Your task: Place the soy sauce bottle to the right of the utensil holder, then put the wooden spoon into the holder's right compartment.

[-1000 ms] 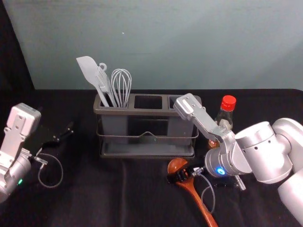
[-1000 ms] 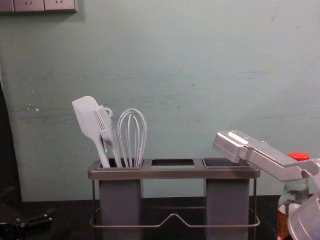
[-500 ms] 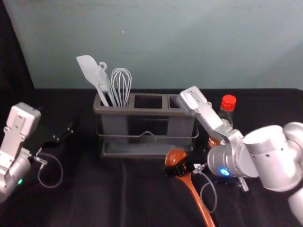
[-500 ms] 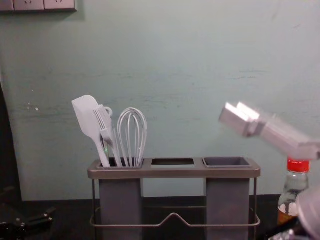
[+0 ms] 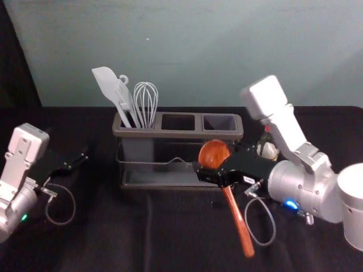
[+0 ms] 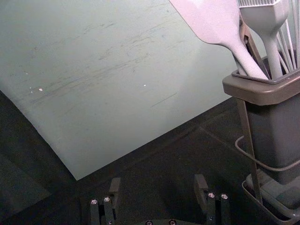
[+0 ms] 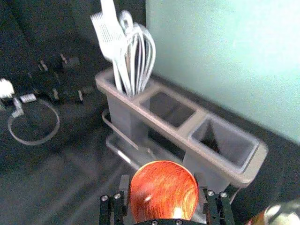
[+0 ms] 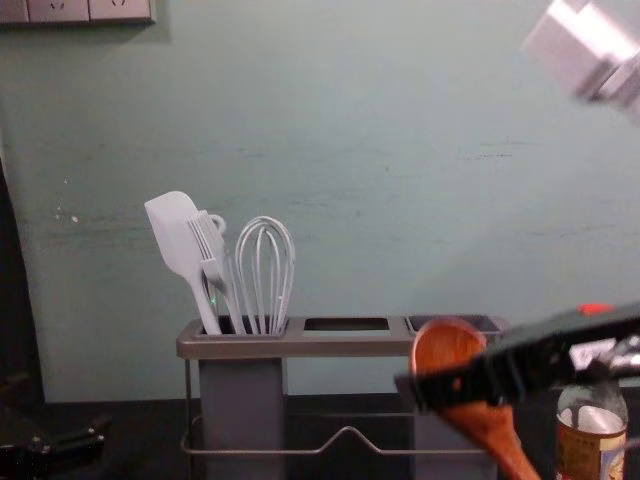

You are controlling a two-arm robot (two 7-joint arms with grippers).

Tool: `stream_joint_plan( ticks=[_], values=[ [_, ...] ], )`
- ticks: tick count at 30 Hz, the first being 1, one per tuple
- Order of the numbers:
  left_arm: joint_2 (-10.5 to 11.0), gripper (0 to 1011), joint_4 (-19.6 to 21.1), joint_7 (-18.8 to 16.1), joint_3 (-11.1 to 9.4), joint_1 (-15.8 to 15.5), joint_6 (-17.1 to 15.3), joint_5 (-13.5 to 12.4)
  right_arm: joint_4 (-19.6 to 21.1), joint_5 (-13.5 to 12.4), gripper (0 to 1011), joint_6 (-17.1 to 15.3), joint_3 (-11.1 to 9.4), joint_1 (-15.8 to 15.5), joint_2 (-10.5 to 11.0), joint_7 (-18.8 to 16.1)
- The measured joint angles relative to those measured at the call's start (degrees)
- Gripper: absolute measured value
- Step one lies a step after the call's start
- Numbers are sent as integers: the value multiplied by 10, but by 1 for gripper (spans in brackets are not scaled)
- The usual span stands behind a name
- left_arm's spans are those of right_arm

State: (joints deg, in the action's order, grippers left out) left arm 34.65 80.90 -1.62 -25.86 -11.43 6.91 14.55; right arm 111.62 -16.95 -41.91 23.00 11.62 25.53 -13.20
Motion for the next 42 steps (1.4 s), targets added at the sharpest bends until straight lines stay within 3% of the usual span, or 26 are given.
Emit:
stream_joint_plan(
  ticks=[8, 15, 24, 34, 42],
  values=[
    [0, 1012, 0, 0, 0, 0, 0, 0, 39, 5, 840, 113, -44, -43, 12, -18],
    [0, 1012, 0, 0, 0, 0, 0, 0, 52, 7, 840, 175, -65, -60, 7, -24],
    [0, 1012, 0, 0, 0, 0, 0, 0, 69, 5, 840, 225, -77, -61, 11, -40],
    [0, 1011, 0, 0, 0, 0, 0, 0, 55, -24, 840, 256, -86, -20, 24, -72],
    [0, 1011, 0, 0, 0, 0, 0, 0, 13, -40, 840, 272, -82, 37, 24, -81]
  ],
)
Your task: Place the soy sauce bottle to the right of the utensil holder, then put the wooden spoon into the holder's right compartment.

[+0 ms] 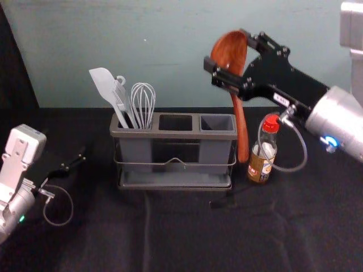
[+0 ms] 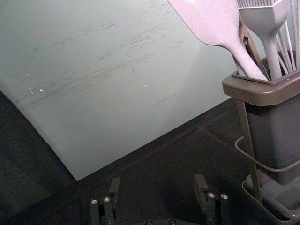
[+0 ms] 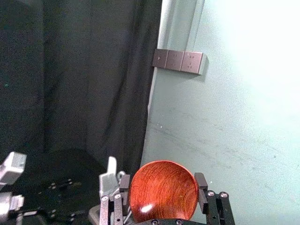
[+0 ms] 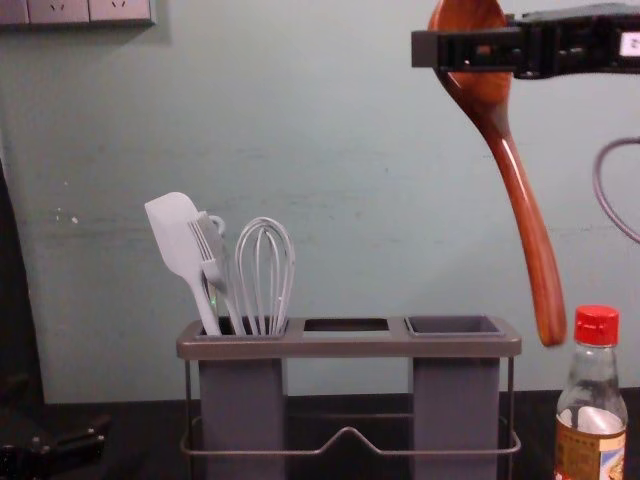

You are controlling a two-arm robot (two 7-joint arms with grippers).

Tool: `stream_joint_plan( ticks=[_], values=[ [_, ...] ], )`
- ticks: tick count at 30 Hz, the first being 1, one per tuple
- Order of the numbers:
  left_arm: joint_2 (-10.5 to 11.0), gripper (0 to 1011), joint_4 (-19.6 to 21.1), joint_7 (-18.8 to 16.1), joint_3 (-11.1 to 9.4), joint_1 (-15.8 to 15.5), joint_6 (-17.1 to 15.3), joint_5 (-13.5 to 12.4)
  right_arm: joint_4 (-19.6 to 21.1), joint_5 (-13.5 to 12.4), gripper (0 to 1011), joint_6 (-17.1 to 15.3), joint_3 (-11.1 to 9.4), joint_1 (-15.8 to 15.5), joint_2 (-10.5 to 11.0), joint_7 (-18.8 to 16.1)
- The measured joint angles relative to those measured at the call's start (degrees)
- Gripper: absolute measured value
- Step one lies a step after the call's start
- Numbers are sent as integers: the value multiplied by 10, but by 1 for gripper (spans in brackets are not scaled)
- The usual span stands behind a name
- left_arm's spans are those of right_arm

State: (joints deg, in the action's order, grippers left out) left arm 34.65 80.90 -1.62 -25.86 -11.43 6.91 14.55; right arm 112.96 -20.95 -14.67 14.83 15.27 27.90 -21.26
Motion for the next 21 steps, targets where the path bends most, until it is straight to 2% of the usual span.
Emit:
stream_joint_plan(
  ticks=[4, 5, 8, 11, 12, 15, 21],
  values=[
    [0, 1011, 0, 0, 0, 0, 0, 0, -36, 0, 840, 1, 15, 42, -7, 0],
    [0, 1011, 0, 0, 0, 0, 0, 0, -36, 0, 840, 1, 15, 42, -7, 0],
    [0, 1012, 0, 0, 0, 0, 0, 0, -62, 1, 840, 0, 26, 69, -13, 0],
    [0, 1011, 0, 0, 0, 0, 0, 0, -104, 6, 840, 2, 41, 105, -24, 0],
    [0, 1012, 0, 0, 0, 0, 0, 0, -104, 6, 840, 2, 41, 105, -24, 0],
    [0, 1011, 0, 0, 0, 0, 0, 0, -148, 11, 840, 4, 56, 139, -38, -3],
    [0, 1012, 0, 0, 0, 0, 0, 0, -213, 23, 840, 8, 76, 184, -60, -6]
  ],
)
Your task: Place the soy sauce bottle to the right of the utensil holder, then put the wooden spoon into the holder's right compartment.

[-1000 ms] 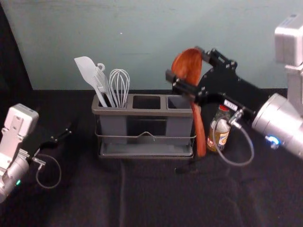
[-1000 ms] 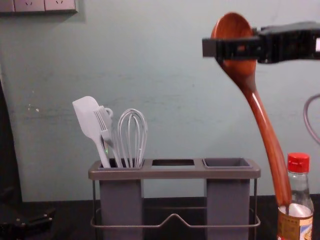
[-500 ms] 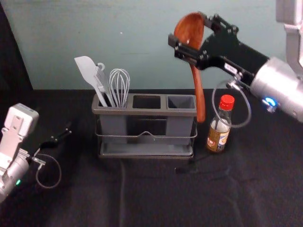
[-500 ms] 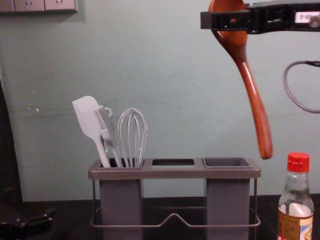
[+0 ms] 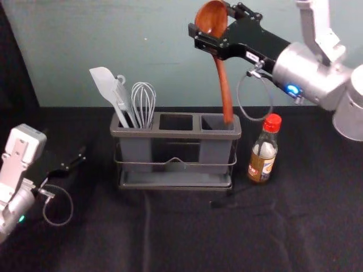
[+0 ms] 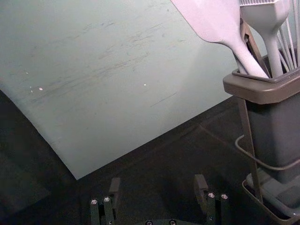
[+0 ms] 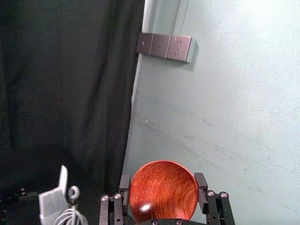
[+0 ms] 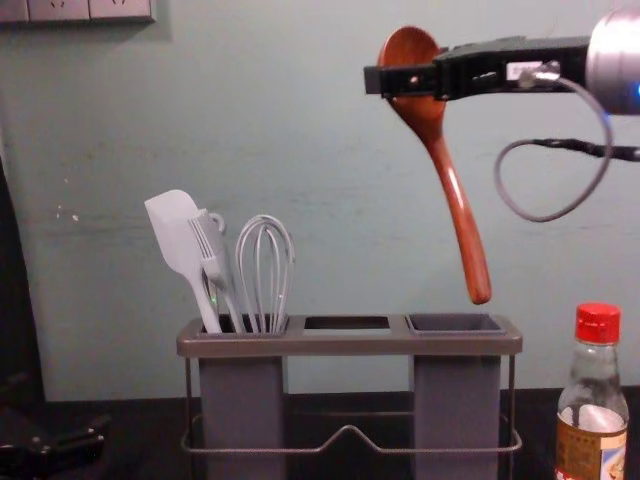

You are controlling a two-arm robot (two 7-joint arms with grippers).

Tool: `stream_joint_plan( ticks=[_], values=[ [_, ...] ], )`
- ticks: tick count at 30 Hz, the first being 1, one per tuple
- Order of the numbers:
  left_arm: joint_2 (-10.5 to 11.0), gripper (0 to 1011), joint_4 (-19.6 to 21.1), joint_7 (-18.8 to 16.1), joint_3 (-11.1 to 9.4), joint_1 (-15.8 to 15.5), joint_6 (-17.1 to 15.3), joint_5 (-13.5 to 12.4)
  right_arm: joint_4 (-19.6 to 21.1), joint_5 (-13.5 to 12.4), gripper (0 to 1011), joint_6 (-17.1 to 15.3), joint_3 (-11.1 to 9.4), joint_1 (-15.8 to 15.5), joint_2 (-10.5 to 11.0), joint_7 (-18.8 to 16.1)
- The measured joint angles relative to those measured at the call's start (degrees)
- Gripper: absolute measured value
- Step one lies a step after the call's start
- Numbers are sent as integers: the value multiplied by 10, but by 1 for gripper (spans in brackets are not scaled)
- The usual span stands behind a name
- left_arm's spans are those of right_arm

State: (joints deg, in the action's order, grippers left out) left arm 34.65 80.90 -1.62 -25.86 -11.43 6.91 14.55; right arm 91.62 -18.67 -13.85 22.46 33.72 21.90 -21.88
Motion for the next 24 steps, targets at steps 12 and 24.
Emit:
stream_joint_plan(
  ticks=[12, 24],
  values=[
    [0, 1012, 0, 0, 0, 0, 0, 0, -80, 24, 840, 5, 25, 46, -33, -3],
    [0, 1011, 0, 0, 0, 0, 0, 0, -95, 30, 840, 8, 28, 45, -39, -8]
  ],
)
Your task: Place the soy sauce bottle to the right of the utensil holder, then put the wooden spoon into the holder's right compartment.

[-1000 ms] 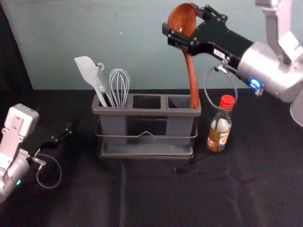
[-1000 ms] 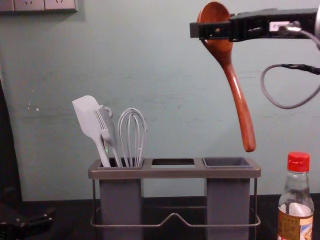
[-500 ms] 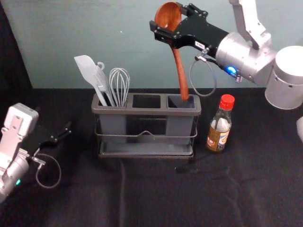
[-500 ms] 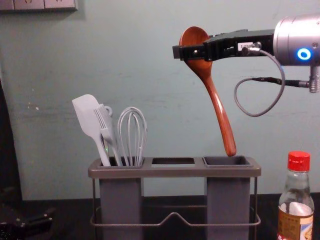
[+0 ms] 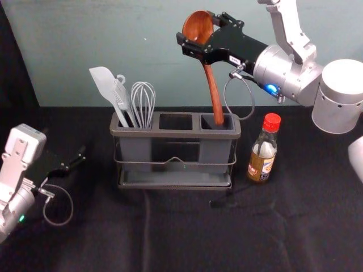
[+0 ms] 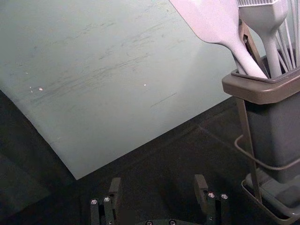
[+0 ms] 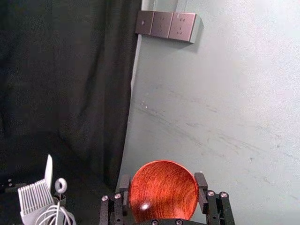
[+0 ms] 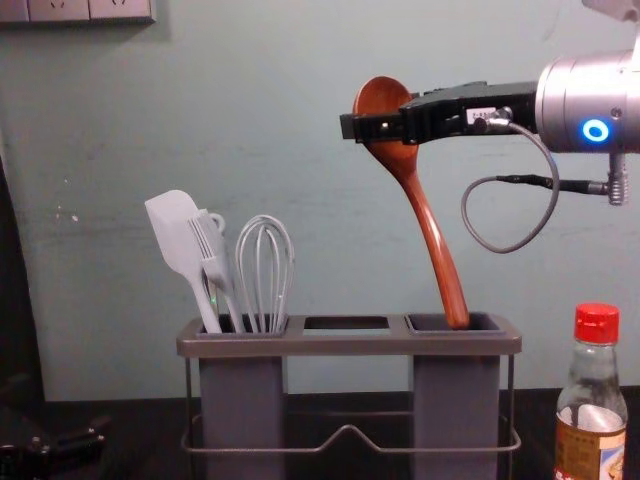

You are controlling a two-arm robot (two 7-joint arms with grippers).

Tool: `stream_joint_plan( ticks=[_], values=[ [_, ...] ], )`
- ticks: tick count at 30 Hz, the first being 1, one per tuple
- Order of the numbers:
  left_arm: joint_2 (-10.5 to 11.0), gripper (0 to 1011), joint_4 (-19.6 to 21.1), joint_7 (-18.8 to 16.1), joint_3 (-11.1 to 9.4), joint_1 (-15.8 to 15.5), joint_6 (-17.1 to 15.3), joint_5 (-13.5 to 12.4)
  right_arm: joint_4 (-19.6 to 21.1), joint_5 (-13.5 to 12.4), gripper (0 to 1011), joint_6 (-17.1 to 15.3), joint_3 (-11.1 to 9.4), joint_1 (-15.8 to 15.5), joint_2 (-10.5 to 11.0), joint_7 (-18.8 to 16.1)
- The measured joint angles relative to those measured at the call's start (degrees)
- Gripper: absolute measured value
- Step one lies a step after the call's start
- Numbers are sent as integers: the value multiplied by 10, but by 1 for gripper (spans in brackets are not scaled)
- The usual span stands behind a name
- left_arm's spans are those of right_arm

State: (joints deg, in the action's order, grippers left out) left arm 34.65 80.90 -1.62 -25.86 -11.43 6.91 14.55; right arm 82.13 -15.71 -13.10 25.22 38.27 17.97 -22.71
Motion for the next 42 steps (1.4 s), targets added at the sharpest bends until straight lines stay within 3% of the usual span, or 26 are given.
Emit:
stream_joint_plan(
  ticks=[16, 34, 42],
  values=[
    [0, 1011, 0, 0, 0, 0, 0, 0, 26, -14, 840, -9, -7, -26, 15, -14],
    [0, 1011, 0, 0, 0, 0, 0, 0, 117, -61, 840, -45, -26, -80, 72, -20],
    [0, 1011, 0, 0, 0, 0, 0, 0, 136, -69, 840, -57, -27, -97, 94, -15]
  ],
)
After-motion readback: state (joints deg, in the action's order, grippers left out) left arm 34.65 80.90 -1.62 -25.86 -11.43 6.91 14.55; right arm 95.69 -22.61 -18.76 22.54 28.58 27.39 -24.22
